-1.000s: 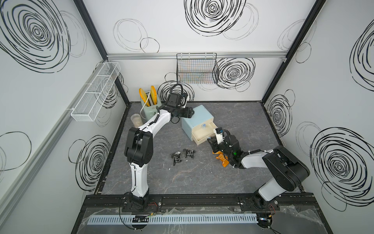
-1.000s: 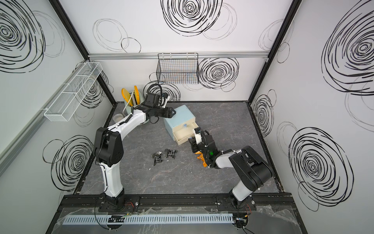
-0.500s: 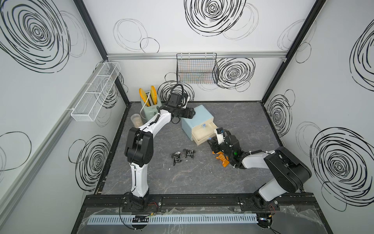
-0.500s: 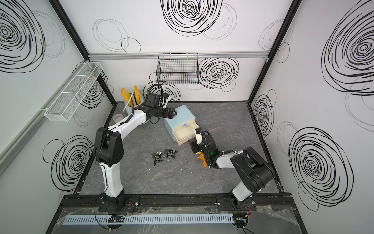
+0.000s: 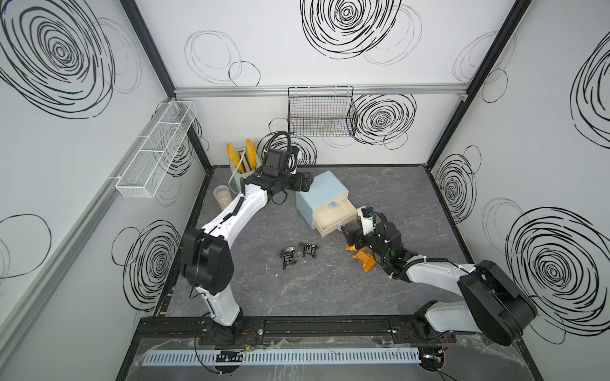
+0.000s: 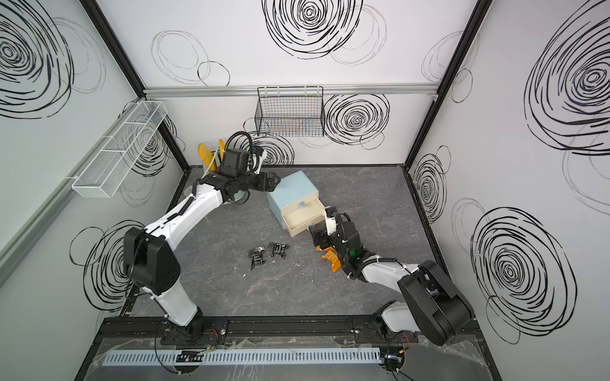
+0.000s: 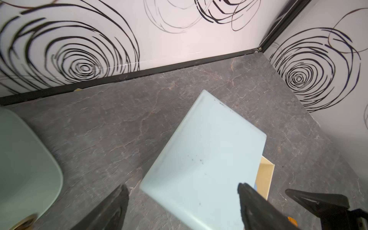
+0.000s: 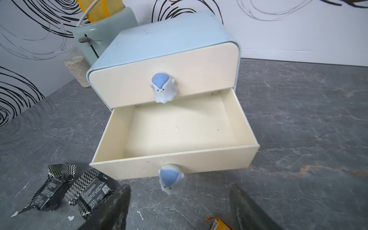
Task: Place the cookies into the drawer by color
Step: Open the drawer in the storage box, then pick up the cookie at the center of the board.
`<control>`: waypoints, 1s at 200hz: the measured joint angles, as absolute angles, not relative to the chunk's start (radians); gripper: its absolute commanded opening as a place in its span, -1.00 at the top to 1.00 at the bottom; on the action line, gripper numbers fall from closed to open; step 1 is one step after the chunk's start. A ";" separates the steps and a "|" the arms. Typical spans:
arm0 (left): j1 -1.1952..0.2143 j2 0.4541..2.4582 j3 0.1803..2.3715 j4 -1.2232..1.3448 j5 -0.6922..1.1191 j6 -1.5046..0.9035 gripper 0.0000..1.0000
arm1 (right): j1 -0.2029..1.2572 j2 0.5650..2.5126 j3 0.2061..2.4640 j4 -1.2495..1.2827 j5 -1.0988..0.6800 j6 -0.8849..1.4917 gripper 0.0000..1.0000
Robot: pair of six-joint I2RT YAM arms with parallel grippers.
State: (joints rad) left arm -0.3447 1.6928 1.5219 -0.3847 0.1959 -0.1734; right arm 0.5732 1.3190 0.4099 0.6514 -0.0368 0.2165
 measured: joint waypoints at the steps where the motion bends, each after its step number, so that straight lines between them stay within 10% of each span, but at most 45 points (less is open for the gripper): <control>1: -0.345 1.683 1.514 -0.385 0.192 -0.177 -0.79 | 0.573 1.316 0.410 0.650 -0.036 0.216 -0.60; 200: -0.558 1.211 0.691 -0.390 -0.226 -0.626 -0.74 | 0.364 0.955 0.307 0.381 -0.118 0.258 -0.63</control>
State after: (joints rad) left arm -0.5579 1.2114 0.6914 -0.3904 -0.2264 -0.6262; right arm 0.3637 0.9550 0.3073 0.3805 -0.1184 0.2581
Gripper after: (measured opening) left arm 0.871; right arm 0.816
